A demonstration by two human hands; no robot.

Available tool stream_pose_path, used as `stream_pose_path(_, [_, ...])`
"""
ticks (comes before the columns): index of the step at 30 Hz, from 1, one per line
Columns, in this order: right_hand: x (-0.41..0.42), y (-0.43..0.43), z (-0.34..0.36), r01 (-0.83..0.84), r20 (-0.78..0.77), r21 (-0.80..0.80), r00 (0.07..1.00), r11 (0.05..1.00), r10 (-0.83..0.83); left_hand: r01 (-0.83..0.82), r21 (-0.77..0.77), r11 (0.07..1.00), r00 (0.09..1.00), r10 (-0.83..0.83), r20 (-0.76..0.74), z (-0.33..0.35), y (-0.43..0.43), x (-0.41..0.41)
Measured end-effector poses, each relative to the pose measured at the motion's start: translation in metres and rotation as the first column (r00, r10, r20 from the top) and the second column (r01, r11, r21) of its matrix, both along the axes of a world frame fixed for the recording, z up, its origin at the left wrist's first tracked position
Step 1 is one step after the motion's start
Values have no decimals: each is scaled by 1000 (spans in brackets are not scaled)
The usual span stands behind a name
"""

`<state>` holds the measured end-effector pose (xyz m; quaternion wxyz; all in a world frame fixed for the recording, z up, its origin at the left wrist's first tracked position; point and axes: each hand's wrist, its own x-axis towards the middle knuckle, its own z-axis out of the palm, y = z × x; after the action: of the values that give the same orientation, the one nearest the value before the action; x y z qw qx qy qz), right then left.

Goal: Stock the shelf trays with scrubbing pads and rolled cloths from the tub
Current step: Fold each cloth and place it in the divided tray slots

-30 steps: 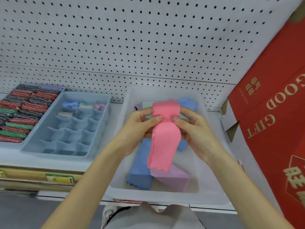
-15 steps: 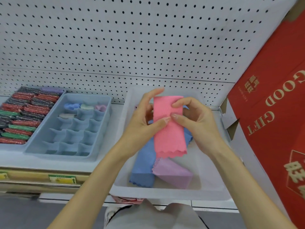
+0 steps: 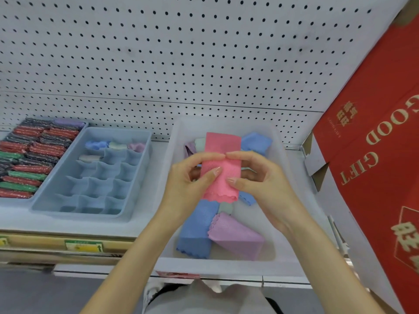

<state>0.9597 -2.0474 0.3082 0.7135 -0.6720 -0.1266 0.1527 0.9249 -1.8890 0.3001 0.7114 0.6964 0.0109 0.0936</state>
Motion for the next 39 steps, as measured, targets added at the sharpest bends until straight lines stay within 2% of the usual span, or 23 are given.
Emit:
stream_pose_path(5, [2,6,-5,50,95,-158,995,986,-35,13,89,996,997,-6,-72,-2,7,-1])
stream_pose_path(9, [5,11,-10,74,282,-316,959,946,19,62,396,916,993,-15,-121,-5,24,0])
stream_pose_path(12, [8,18,-12,36,303,-431,947,902,107,112,596,795,989,-33,-142,-7,39,-1])
stream_pose_path(14, [8,24,-9,-38,212,-463,965,885,152,160,536,829,981,-75,-178,-8,49,-1])
stream_pose_path(18, [5,47,-2,-216,-10,-294,975,931,224,169,234,958,958,-104,-266,-11,64,-7])
stream_pose_path(20, [4,63,-4,-155,-45,-264,988,952,148,96,186,978,962,-44,-270,-15,69,-10])
stream_pose_path(22, [2,78,-7,-7,-46,-281,999,960,-7,-7,177,984,963,55,-265,-17,80,-13])
stream_pose_path(24, [1,92,-6,52,-175,-228,980,972,-93,-72,194,978,958,122,-259,-18,96,-15])
stream_pose_path(26, [-2,109,-4,-14,-388,-135,921,991,-40,-77,198,977,956,129,-265,-18,114,-17])
stream_pose_path(28, [-4,128,-4,-95,-492,-105,870,990,31,-59,188,980,956,110,-273,-17,130,-17])
stream_pose_path(32, [-1,166,-4,-38,-589,22,807,999,44,-72,137,988,948,110,-299,-17,164,-17])
stream_pose_path(36, [-6,199,-6,102,-637,129,771,986,3,3,49,999,955,12,-296,-20,195,-18])
stream_pose_path(39, [-12,220,-10,175,-628,161,778,971,-36,61,-24,998,942,-66,-329,-25,212,-19])
